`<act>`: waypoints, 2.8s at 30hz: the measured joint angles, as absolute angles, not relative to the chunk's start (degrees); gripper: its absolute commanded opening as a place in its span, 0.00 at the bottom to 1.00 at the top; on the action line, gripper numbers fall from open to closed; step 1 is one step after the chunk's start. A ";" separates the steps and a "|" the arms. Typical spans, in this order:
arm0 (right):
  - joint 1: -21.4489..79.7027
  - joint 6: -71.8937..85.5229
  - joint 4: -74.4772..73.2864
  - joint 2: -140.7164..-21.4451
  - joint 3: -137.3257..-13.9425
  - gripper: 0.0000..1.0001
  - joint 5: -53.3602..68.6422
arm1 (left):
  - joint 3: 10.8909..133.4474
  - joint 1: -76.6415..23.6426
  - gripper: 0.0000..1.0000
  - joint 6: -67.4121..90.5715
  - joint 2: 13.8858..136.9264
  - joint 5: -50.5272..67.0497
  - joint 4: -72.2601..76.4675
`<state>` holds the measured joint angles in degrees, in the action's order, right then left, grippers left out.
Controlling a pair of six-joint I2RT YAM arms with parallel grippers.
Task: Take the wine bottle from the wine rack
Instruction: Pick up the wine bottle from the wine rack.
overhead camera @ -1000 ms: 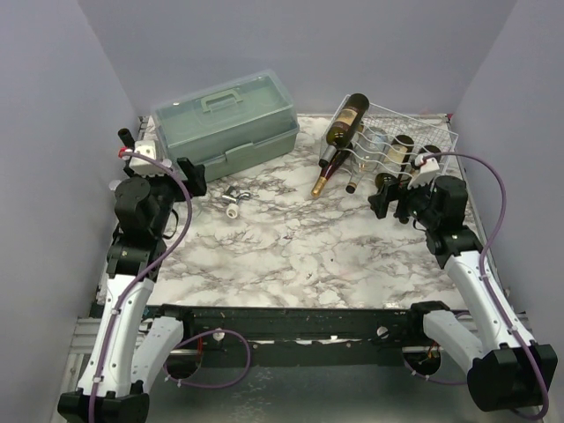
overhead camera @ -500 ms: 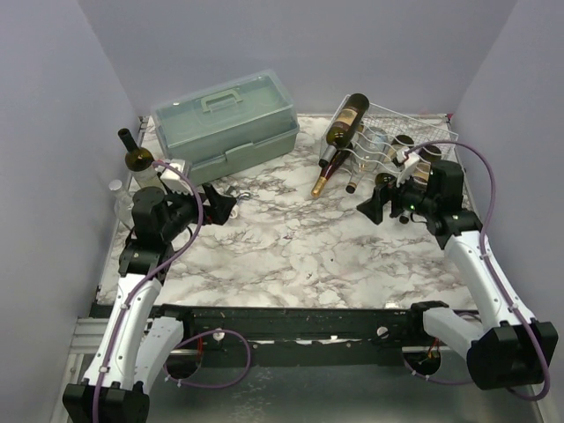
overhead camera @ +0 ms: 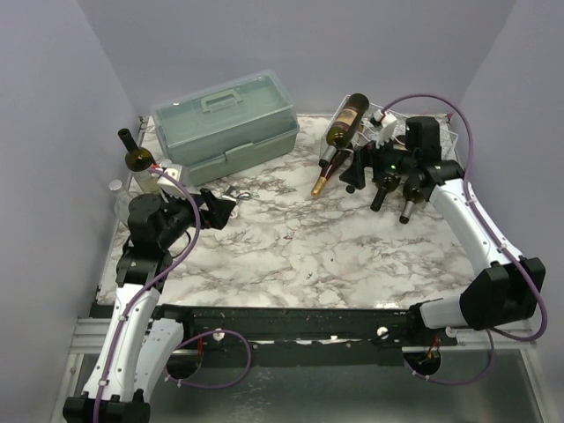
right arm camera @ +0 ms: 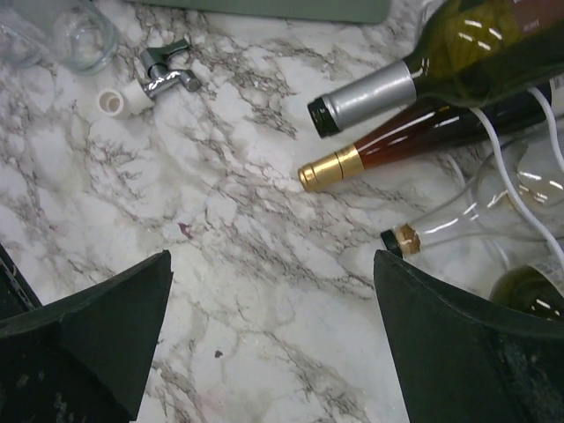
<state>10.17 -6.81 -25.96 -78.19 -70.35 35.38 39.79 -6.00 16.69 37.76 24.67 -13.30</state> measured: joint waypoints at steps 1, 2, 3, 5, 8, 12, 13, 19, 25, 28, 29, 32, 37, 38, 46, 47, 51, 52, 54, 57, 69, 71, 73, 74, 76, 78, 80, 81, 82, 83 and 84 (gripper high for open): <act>11.44 -6.24 -26.13 -79.11 -71.77 1.00 33.78 | 39.72 -6.00 0.96 16.69 37.71 24.67 -13.30; 12.60 -5.82 -26.20 -79.81 -72.86 1.00 32.40 | 39.68 -6.00 0.96 16.69 37.63 24.67 -13.32; 14.09 -5.28 -26.22 -80.58 -73.93 1.00 30.35 | 39.62 -6.00 0.96 16.67 37.52 24.67 -13.32; 17.23 -3.97 -26.09 -81.97 -75.59 1.00 26.55 | 39.55 -6.00 0.96 16.67 37.28 24.62 -13.32; 20.51 -2.31 -25.89 -83.64 -76.75 1.00 22.59 | 39.48 -6.00 0.96 16.62 36.95 24.53 -13.32; 23.07 0.82 -25.54 -86.41 -78.54 1.00 18.17 | 39.48 -6.00 0.96 16.45 36.80 23.90 -13.32; 23.33 1.61 -25.34 -87.02 -78.94 1.00 17.04 | 39.48 -6.00 0.96 16.40 36.75 23.68 -13.32; 24.88 4.64 -23.64 -89.23 -80.31 1.00 9.76 | 39.46 -6.00 0.96 16.21 36.60 22.72 -13.32; 28.34 8.21 -21.91 -91.50 -82.70 1.00 -2.11 | 39.46 -6.00 0.96 16.19 36.67 22.50 -13.32; 29.78 10.61 -20.82 -93.01 -83.68 1.00 -8.51 | 39.46 -6.00 0.96 16.19 36.73 22.46 -13.34; 30.20 11.64 -20.82 -93.56 -84.12 1.00 -10.41 | 39.44 -6.00 0.96 16.16 36.73 22.46 -13.34; 30.74 15.33 -20.95 -95.77 -86.24 1.00 -15.55 | 39.44 -6.00 0.96 16.16 36.73 22.46 -13.37; 30.74 21.45 -20.95 -99.26 -89.27 1.00 -22.22 | 39.40 -6.00 0.96 16.16 36.75 22.46 -13.37; 30.70 22.15 -21.04 -99.77 -89.58 1.00 -22.94 | 39.40 -6.00 0.96 16.16 36.75 22.46 -13.34; 30.65 29.17 -20.62 -104.05 -90.61 1.00 -26.96 | 39.40 -6.00 0.96 16.16 36.75 22.46 -13.37; 30.65 29.80 -20.73 -104.55 -90.83 1.00 -27.29 | 39.40 -6.00 0.96 16.16 36.75 22.46 -13.37; 30.65 31.77 -22.11 -108.22 -93.62 0.96 -28.05 | 39.40 -6.00 0.96 16.16 36.75 22.46 -13.37; 30.65 32.14 -22.57 -109.32 -94.50 0.95 -28.29 | 39.40 -6.00 0.96 16.16 36.75 22.46 -13.37; 30.65 32.77 -23.31 -111.22 -95.77 0.93 -28.77 | 39.40 -6.00 0.96 16.16 36.75 22.46 -13.37; 30.65 33.58 -24.16 -112.99 -96.49 0.88 -29.39 | 39.40 -6.00 0.96 16.16 36.75 22.46 -13.39; 30.65 35.18 -26.09 -115.92 -99.00 0.59 -30.70 | 39.40 -6.00 0.96 16.10 36.75 22.46 -13.39; 30.65 35.27 -26.15 -116.16 -99.29 0.55 -30.72 | 39.40 -6.00 0.96 16.03 36.75 22.46 -13.39; 30.65 35.40 -26.24 -116.31 -99.31 0.53 -30.74 | 39.40 -6.00 0.96 16.03 36.75 22.46 -13.39; 30.65 35.44 -26.26 -116.38 -99.31 0.51 -30.76 | 39.40 -6.00 0.96 16.01 36.75 22.46 -13.39; 30.65 35.57 -26.37 -116.62 -99.37 0.50 -30.81 | 39.40 -6.00 0.96 16.01 36.75 22.46 -13.39; 30.65 35.64 -26.63 -116.92 -99.55 0.48 -30.81 | 39.40 -6.00 0.96 16.01 36.75 22.46 -13.39; 30.65 35.83 -26.79 -117.36 -100.07 0.46 -30.83 | 39.40 -6.00 0.96 16.01 36.75 22.46 -13.39; 30.65 35.97 -26.83 -117.47 -100.22 0.45 -30.85 | 39.40 -6.00 0.96 16.01 36.75 22.46 -13.39; 30.65 36.07 -26.94 -117.49 -100.22 0.45 -30.96 | 39.40 -6.00 0.96 16.01 36.75 22.46 -13.39; 30.65 36.18 -27.09 -117.49 -100.25 0.44 -31.05 | 39.40 -6.00 0.96 16.01 36.75 22.46 -13.39; 30.63 36.25 -27.16 -117.49 -100.25 0.44 -31.09 | 39.40 -6.00 0.96 16.01 36.75 22.46 -13.39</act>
<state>30.63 36.25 -27.16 -117.49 -100.25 -31.09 39.40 -6.00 16.01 36.75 22.46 -13.39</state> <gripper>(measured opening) 0.456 0.962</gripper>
